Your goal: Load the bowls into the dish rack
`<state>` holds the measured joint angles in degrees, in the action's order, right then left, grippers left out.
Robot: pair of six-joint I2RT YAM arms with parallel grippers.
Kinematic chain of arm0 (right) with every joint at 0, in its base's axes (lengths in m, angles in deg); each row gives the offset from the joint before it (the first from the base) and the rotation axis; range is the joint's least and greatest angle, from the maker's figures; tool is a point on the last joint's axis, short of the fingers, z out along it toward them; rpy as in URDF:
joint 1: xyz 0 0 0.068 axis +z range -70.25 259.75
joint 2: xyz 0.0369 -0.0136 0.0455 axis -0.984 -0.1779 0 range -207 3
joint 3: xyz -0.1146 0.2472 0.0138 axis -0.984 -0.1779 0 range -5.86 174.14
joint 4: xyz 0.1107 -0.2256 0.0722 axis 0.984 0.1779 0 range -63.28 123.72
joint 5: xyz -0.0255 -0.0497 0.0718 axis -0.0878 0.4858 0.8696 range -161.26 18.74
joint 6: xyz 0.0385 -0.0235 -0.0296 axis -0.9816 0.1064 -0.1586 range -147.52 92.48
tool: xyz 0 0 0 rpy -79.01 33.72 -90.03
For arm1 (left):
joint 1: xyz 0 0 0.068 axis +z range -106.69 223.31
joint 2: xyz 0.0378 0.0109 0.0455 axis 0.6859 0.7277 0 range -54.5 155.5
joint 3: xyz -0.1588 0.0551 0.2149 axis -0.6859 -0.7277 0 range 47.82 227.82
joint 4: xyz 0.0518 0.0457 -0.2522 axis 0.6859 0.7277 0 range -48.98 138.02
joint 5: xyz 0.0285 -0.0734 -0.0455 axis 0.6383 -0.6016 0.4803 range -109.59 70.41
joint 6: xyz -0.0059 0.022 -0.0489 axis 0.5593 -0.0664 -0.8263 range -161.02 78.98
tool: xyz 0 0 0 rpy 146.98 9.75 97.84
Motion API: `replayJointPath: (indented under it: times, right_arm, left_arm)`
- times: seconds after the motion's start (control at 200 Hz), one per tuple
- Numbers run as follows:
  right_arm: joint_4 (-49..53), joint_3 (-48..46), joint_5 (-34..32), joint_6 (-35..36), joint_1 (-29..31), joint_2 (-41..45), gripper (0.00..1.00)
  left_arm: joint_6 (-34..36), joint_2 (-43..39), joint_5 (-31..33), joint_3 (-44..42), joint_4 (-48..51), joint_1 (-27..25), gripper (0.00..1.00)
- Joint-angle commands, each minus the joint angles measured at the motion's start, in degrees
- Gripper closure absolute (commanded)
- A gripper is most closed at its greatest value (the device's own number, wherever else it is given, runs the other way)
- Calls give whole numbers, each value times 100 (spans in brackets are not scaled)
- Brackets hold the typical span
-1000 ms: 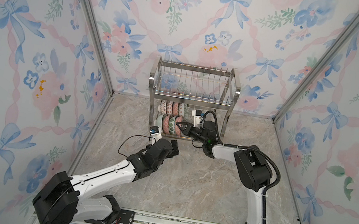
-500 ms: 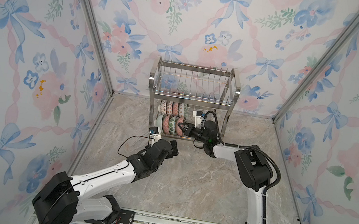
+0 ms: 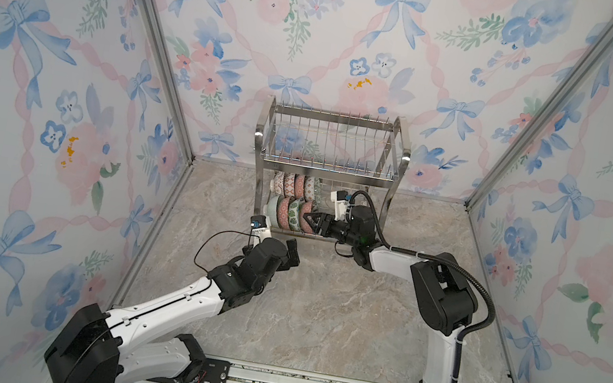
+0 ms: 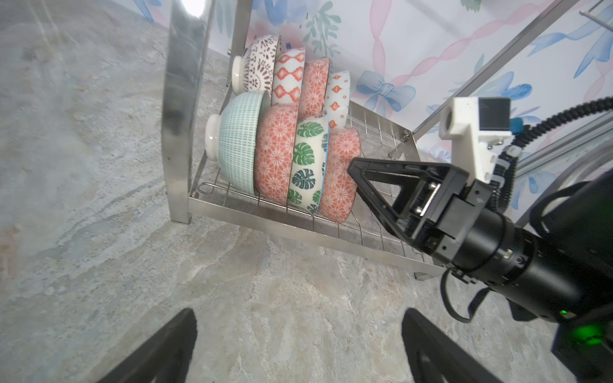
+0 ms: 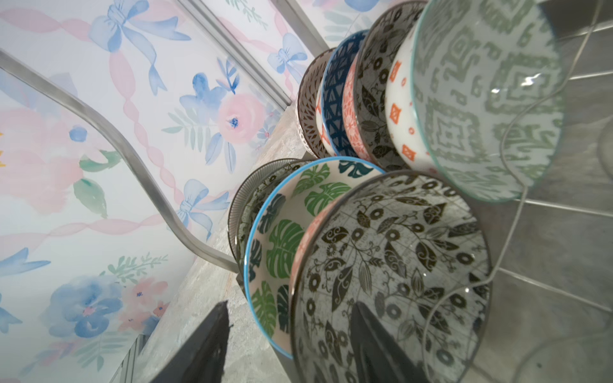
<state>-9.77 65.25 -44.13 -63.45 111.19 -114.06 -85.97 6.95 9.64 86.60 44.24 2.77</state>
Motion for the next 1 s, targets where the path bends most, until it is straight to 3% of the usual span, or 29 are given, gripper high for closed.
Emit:
replayJointPath:
  times: [0.0, 0.14, 0.345, 0.46, 0.605, 0.75, 0.85, 0.995]
  right_arm:
    - [313, -264, -242, 378, -59, 677, 24]
    - [849, -690, -620, 850, -34, 1427, 0]
    - [1963, -1295, -1412, 1454, -57, 2618, 4]
    - [2665, -1601, -1959, 1626, -200, 3271, 4]
    - [3615, -1956, -3419, 1769, -550, 4119, 3]
    - [4164, -2439, -5254, 1858, -1159, 4676, 4]
    - [3688, -3123, -5834, 2331, -1542, 4916, 3]
    - [1602, -4381, -6244, 3267, -1704, 4945, 4]
  left_arm:
    - [721, -266, 223, -90, 367, 383, 2]
    - [1381, -688, 554, -338, 442, 1131, 2]
    - [2201, -1256, 690, -1457, -975, 2466, 2]
    - [2695, -1261, 816, -2112, -2339, 2825, 2]
    - [3053, -608, 741, -2444, -3618, 3327, 2]
    - [3585, 622, 704, -2530, -4831, 3515, 2]
    - [3750, 1422, 307, -2473, -5515, 3657, 2]
    - [3707, 1706, -519, -2538, -6053, 3782, 2]
